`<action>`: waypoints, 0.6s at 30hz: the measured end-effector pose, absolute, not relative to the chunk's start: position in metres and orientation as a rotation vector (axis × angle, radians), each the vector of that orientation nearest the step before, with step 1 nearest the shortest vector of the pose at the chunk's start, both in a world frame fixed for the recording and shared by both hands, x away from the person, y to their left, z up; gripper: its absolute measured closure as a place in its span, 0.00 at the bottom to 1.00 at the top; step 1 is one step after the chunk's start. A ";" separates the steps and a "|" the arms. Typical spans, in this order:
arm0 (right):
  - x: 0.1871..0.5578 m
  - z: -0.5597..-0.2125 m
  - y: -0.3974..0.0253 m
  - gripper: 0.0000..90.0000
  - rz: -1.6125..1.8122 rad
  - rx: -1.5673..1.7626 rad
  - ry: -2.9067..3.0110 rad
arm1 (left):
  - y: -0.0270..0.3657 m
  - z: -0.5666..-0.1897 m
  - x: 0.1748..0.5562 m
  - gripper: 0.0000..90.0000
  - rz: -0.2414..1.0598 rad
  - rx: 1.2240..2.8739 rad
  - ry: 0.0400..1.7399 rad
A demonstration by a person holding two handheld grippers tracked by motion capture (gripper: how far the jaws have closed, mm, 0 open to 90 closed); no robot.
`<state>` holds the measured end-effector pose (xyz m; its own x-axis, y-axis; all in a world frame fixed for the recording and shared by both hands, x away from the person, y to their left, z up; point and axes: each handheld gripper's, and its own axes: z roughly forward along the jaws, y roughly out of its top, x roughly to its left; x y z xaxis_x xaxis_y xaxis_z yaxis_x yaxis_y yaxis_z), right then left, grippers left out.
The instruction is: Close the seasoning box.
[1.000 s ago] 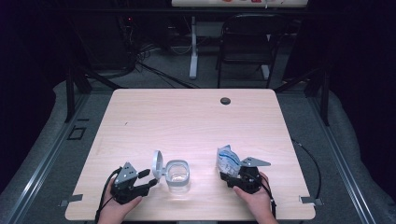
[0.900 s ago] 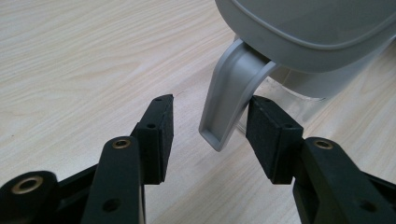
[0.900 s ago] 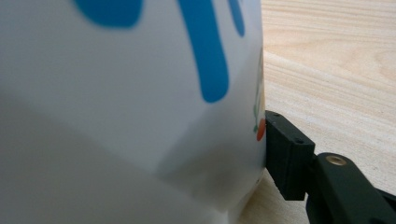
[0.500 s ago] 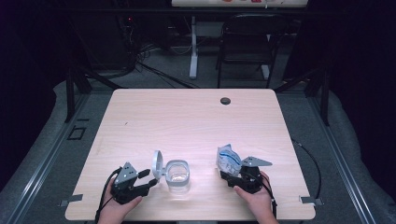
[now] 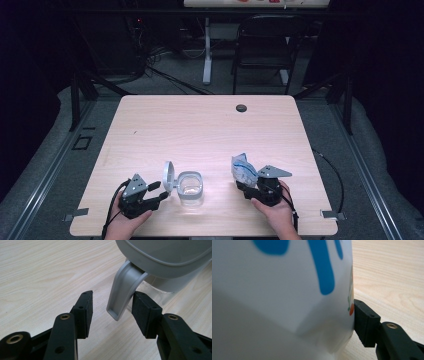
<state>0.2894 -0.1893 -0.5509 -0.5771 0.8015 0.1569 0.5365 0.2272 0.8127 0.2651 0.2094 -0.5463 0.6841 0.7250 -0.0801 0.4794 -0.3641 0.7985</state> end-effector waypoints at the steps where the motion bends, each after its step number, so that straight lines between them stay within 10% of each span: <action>1: 0.289 -0.547 -0.188 0.52 1.280 1.232 2.208 | 0.209 -0.546 0.265 0.58 0.361 2.032 0.927; 18: 0.290 -0.531 -0.179 0.52 1.194 1.116 2.249 | 0.210 -0.547 0.265 0.58 0.370 2.030 0.929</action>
